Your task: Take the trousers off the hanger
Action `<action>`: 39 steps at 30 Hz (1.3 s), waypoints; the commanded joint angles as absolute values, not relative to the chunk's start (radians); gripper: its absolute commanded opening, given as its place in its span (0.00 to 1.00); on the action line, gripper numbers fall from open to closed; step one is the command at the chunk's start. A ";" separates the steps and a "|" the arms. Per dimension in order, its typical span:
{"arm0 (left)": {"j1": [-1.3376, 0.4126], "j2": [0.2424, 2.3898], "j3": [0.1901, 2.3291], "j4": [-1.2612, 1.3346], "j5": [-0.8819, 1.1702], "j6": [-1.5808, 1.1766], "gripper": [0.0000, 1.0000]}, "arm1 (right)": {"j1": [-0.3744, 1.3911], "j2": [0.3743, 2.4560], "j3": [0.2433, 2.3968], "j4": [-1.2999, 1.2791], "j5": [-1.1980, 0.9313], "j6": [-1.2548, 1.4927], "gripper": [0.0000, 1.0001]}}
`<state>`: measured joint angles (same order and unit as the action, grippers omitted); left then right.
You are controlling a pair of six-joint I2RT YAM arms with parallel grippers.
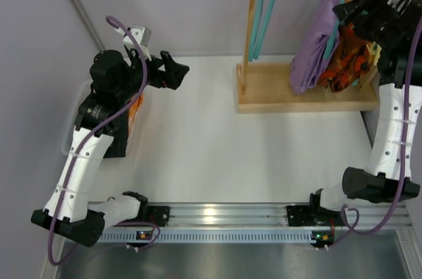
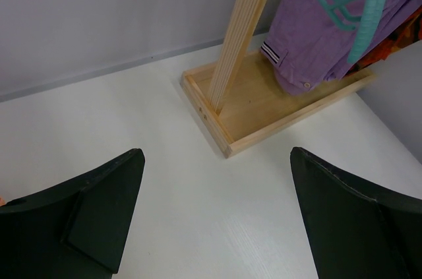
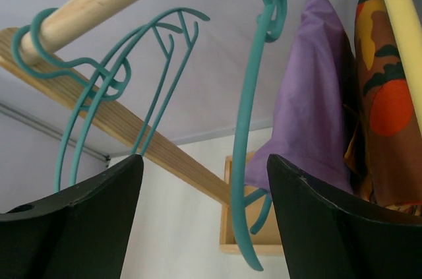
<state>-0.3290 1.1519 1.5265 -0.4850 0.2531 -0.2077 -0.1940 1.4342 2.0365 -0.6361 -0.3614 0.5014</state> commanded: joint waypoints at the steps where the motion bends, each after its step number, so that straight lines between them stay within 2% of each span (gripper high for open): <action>1: -0.327 1.117 1.506 -0.422 0.255 -0.216 0.99 | -0.219 1.482 2.069 -0.580 -0.440 0.569 0.74; 10: -0.327 1.075 1.454 -0.422 0.230 -0.198 0.99 | -0.219 1.580 2.028 -0.414 -0.518 0.709 0.64; 14: -0.325 1.072 1.442 -0.422 0.229 -0.196 0.99 | -0.218 1.600 2.007 -0.367 -0.529 0.762 0.63; 18: -0.327 1.078 1.442 -0.423 0.229 -0.201 0.99 | -0.212 1.612 2.000 -0.312 -0.545 0.781 0.54; 24: -0.325 1.085 1.436 -0.422 0.207 -0.215 0.99 | -0.212 1.615 1.988 -0.259 -0.566 0.822 0.32; 27: -0.327 1.081 1.425 -0.423 0.203 -0.218 0.99 | -0.210 1.618 1.990 -0.219 -0.587 0.850 0.12; 30: -0.325 1.062 1.414 -0.420 0.152 -0.261 0.98 | -0.210 1.617 2.002 -0.203 -0.603 0.853 0.00; 39: -0.325 1.042 1.396 -0.420 0.169 -0.265 0.99 | -0.210 1.574 1.990 0.024 -0.650 0.948 0.00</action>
<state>-0.3290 1.0714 1.3979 -0.4709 0.1665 -0.2455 -0.2058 1.6329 1.9633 -0.2756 -0.6189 0.9058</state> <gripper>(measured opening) 0.985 0.055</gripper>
